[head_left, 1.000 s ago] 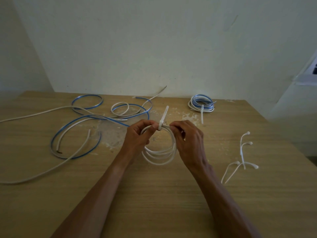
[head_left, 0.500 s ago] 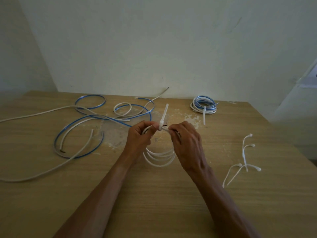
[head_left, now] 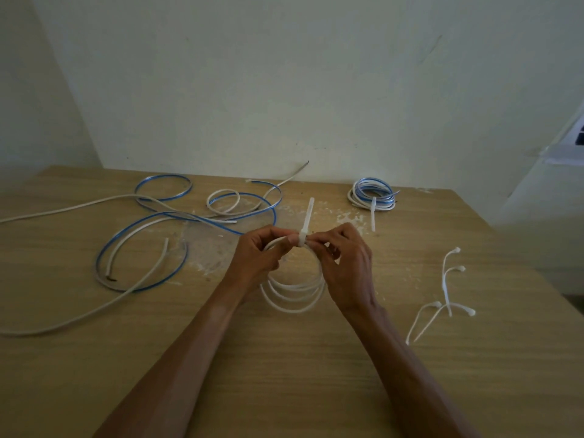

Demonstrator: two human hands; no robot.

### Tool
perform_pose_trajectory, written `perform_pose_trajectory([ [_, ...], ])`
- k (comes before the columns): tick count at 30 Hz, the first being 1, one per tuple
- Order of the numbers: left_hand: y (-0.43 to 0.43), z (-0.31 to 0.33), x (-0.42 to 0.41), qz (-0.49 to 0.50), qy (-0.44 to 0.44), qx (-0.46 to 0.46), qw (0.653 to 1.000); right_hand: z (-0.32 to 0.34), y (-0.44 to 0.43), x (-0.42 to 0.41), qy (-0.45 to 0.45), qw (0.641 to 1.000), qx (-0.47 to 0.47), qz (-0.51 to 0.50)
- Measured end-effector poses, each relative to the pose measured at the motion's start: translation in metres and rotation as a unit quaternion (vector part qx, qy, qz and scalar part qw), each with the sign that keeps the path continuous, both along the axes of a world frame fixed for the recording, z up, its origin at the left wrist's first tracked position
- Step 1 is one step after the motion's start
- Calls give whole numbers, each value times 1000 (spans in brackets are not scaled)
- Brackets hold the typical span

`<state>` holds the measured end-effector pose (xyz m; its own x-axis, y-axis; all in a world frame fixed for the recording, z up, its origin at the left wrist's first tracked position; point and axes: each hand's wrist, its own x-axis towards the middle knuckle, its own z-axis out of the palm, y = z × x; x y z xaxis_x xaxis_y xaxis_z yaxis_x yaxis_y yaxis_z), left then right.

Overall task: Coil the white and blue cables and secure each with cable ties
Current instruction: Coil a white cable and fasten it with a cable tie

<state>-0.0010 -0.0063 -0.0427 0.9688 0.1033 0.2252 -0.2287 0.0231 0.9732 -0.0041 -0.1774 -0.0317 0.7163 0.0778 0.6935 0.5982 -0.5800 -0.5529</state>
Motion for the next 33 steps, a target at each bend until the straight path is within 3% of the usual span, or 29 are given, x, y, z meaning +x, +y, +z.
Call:
perform_pose_trajectory([
  [7,-8,1,-3,-12,-25,16,999,9,5,-7,41,987,153,33],
  [11,-14,3,-8,-28,-51,33,998,9,3,7,210,951,225,29],
  [13,-15,3,-10,-40,-80,63,994,8,-1,14,238,941,231,68],
  [21,-11,2,-5,-59,-101,138,984,16,0,7,56,996,63,32],
  [28,-2,0,2,85,-111,169,976,4,19,-17,-111,983,-143,-44],
  [30,2,2,1,102,-113,166,974,3,23,-20,-120,981,-147,-44],
  [33,-4,4,-3,55,-142,166,974,16,15,-2,-62,997,-21,-40],
])
